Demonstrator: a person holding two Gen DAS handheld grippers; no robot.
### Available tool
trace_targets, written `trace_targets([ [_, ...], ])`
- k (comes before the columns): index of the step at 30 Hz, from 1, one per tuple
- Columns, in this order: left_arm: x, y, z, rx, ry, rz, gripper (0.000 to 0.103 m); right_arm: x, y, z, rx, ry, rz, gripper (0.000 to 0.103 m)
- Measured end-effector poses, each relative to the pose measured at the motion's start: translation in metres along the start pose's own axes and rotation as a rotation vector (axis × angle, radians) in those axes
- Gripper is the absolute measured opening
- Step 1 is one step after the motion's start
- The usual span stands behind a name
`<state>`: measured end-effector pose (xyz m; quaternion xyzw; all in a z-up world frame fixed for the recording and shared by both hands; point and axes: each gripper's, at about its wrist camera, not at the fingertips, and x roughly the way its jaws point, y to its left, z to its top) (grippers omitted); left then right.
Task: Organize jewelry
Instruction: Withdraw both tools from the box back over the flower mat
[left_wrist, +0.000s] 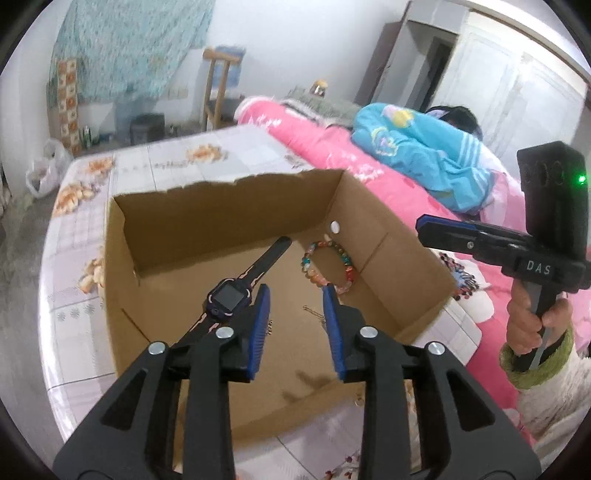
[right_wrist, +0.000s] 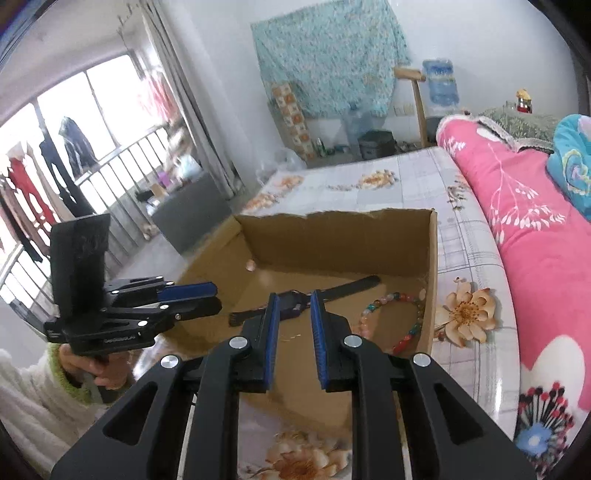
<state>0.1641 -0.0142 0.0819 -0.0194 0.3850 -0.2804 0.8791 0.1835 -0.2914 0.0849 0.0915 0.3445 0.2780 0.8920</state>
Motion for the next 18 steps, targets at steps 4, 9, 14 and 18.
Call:
trace_targets([
  [4, -0.029, -0.014, -0.021, 0.061, -0.046, -0.045, 0.035, -0.028, 0.007, -0.026, 0.004, -0.058, 0.043, 0.018],
  [9, -0.048, -0.035, -0.055, 0.154, -0.016, -0.149, 0.045, -0.044, 0.008, -0.066, 0.059, -0.037, 0.058, 0.018],
  [14, -0.023, -0.054, -0.093, 0.149, 0.078, -0.179, 0.047, -0.029, 0.001, -0.105, 0.153, 0.043, 0.045, 0.018],
  [18, 0.011, -0.063, -0.115, 0.142, 0.134, -0.125, 0.046, -0.003, -0.013, -0.129, 0.275, 0.115, -0.018, 0.018],
])
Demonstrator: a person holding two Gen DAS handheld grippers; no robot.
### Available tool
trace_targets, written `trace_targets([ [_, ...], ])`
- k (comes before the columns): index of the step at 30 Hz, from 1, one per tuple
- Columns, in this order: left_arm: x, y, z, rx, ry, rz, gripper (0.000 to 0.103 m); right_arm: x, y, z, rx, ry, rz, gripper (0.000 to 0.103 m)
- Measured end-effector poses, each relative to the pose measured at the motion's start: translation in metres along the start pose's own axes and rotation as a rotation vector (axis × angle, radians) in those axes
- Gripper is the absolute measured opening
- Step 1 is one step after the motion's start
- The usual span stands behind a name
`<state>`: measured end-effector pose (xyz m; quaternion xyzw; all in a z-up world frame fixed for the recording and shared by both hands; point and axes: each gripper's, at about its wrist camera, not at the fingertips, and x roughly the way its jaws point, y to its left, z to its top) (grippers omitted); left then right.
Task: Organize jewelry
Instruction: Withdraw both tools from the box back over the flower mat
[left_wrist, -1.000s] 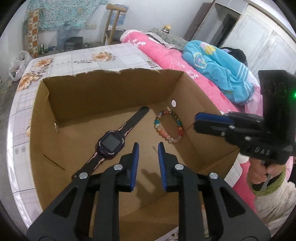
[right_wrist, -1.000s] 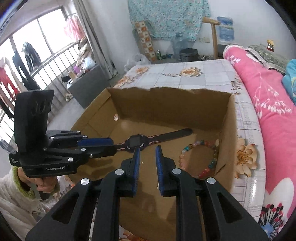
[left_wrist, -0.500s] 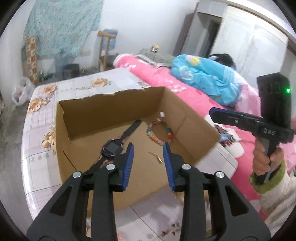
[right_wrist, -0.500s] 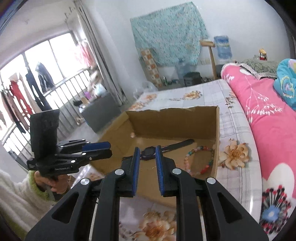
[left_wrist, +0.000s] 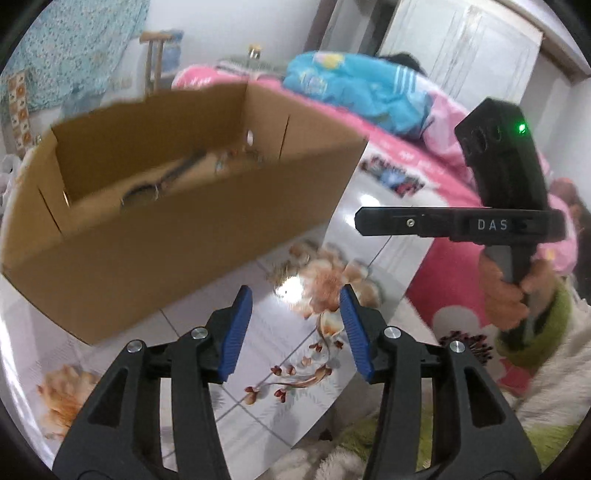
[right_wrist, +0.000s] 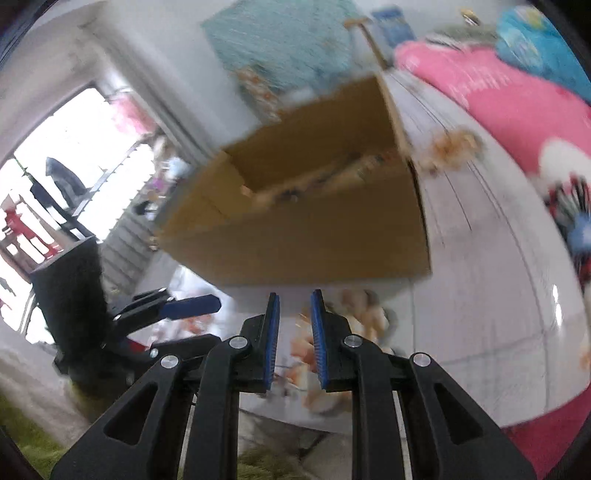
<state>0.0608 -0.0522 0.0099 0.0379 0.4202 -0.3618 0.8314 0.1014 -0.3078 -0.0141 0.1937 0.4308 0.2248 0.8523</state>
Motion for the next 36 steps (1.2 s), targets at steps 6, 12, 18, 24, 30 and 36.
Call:
trace_targets([
  [6, 0.031, -0.002, -0.004, 0.010, 0.016, 0.036, 0.031, 0.021, -0.004, -0.017, -0.010, 0.028, -0.118, 0.018],
  [12, 0.057, -0.009, -0.003, 0.067, 0.054, 0.097, 0.022, 0.027, -0.004, -0.022, -0.020, 0.027, -0.142, 0.018],
  [18, 0.064, -0.011, 0.003, 0.093, 0.045, 0.146, 0.014, 0.029, -0.003, -0.025, -0.024, 0.028, -0.138, 0.018],
  [24, 0.066, -0.015, 0.003, 0.126, 0.039, 0.168, 0.010, 0.030, -0.001, -0.025, -0.025, 0.025, -0.127, 0.018],
  [30, 0.062, -0.012, 0.001, 0.116, 0.046, 0.179, 0.010, 0.023, 0.008, -0.027, -0.085, 0.011, -0.120, 0.018],
  [36, 0.050, -0.002, -0.007, 0.079, 0.045, 0.202, 0.004, 0.037, 0.019, -0.027, -0.173, 0.050, -0.146, 0.018],
])
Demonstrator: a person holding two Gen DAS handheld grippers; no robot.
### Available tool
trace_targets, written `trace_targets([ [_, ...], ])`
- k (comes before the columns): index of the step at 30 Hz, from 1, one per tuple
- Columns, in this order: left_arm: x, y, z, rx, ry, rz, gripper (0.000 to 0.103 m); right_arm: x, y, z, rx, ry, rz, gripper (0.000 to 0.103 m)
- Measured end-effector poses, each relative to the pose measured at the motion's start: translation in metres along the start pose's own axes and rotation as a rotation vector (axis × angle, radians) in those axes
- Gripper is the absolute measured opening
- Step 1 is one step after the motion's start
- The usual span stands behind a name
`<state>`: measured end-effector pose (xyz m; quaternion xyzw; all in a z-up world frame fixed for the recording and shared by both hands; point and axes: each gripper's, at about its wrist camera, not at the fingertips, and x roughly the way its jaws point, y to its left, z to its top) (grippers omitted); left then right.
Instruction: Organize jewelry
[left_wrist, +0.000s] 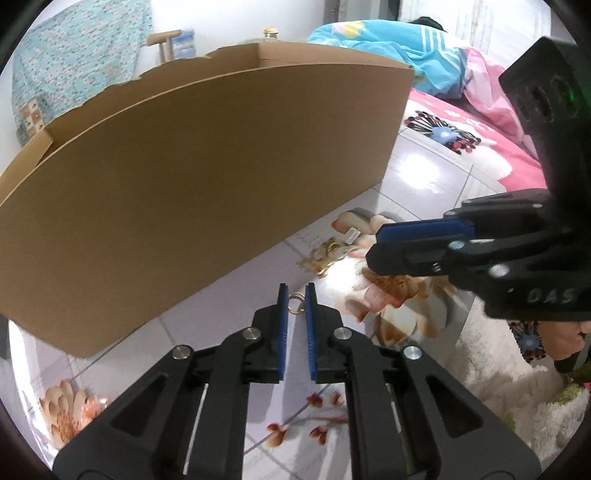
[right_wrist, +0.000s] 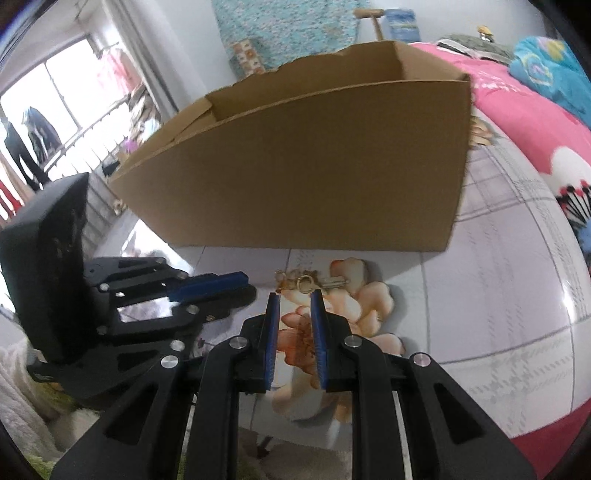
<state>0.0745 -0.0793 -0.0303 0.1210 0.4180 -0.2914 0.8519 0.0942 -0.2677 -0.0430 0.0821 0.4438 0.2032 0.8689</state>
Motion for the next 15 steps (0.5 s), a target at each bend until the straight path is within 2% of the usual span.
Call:
trace_targets([
  [11, -0.001, 0.009, -0.004, -0.033, -0.008, -0.020, 0.002, 0.025, 0.021, 0.010, -0.177, 0.040, -0.143, 0.018],
  [15, -0.002, 0.011, -0.005, -0.038, -0.010, -0.026, 0.002, 0.028, 0.024, 0.014, -0.217, 0.047, -0.158, 0.018],
])
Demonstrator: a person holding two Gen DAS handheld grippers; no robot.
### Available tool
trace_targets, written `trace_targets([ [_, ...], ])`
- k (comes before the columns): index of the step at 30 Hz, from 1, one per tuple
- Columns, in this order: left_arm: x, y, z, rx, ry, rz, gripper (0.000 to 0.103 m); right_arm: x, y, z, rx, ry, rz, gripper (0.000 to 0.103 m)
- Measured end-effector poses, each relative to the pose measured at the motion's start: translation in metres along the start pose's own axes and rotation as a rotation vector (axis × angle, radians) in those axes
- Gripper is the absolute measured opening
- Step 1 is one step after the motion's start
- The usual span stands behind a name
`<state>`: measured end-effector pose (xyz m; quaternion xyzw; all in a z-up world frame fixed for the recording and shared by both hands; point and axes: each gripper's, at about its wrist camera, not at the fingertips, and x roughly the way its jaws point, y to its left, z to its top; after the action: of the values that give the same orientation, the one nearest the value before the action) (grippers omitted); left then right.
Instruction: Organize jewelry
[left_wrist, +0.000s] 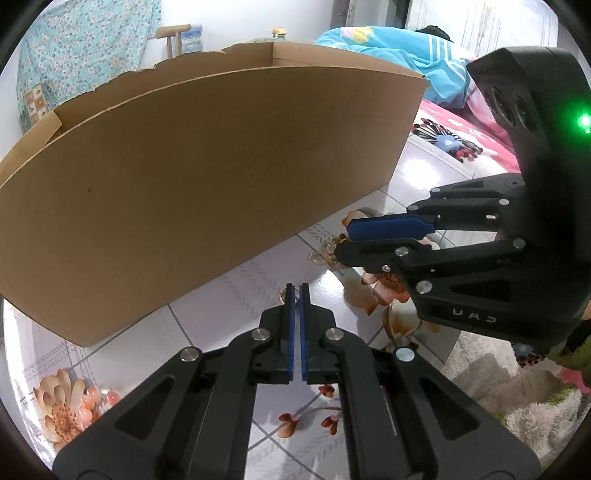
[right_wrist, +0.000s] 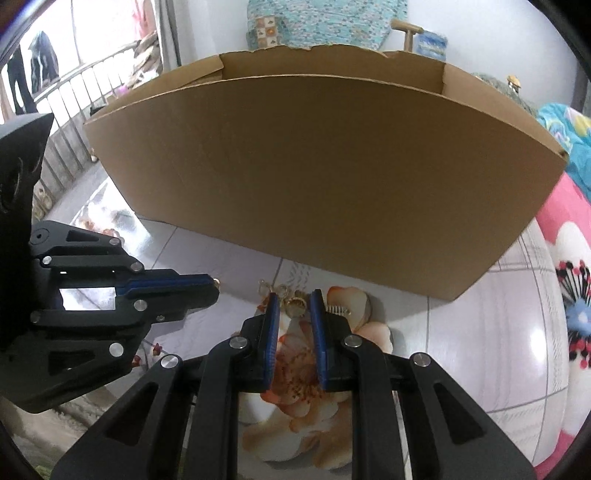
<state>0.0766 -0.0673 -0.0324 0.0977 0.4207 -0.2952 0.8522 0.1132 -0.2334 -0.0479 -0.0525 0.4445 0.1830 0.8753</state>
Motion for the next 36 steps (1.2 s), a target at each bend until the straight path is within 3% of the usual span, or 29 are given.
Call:
trace_targets([
  [5, 0.000, -0.002, 0.000, 0.007, -0.001, 0.002, 0.002, -0.001, 0.003, 0.001, -0.040, 0.012, -0.007, 0.017],
  [8, 0.001, -0.002, -0.001, 0.005, -0.002, -0.001, 0.002, -0.001, 0.017, 0.009, -0.057, 0.019, -0.020, 0.011],
  [18, -0.006, -0.001, -0.003, 0.010, -0.008, -0.016, 0.002, -0.012, 0.010, -0.001, 0.020, 0.017, 0.013, 0.011],
  [21, -0.010, -0.002, -0.004, 0.013, -0.001, -0.023, 0.009, -0.018, 0.006, -0.005, 0.054, 0.015, 0.036, 0.011],
  [23, -0.011, -0.003, -0.005, 0.013, 0.006, -0.018, 0.023, -0.020, 0.001, -0.009, 0.073, 0.011, 0.050, 0.011],
  [24, -0.011, -0.003, -0.006, 0.015, 0.006, -0.014, 0.025, -0.021, -0.001, -0.011, 0.086, 0.009, 0.057, 0.011],
  [33, 0.004, -0.002, 0.006, 0.019, 0.034, 0.048, 0.026, -0.024, -0.007, -0.015, 0.121, -0.009, 0.090, 0.011],
  [36, 0.007, -0.007, 0.008, 0.069, 0.040, 0.077, 0.022, -0.024, -0.006, -0.014, 0.121, -0.015, 0.103, 0.011],
])
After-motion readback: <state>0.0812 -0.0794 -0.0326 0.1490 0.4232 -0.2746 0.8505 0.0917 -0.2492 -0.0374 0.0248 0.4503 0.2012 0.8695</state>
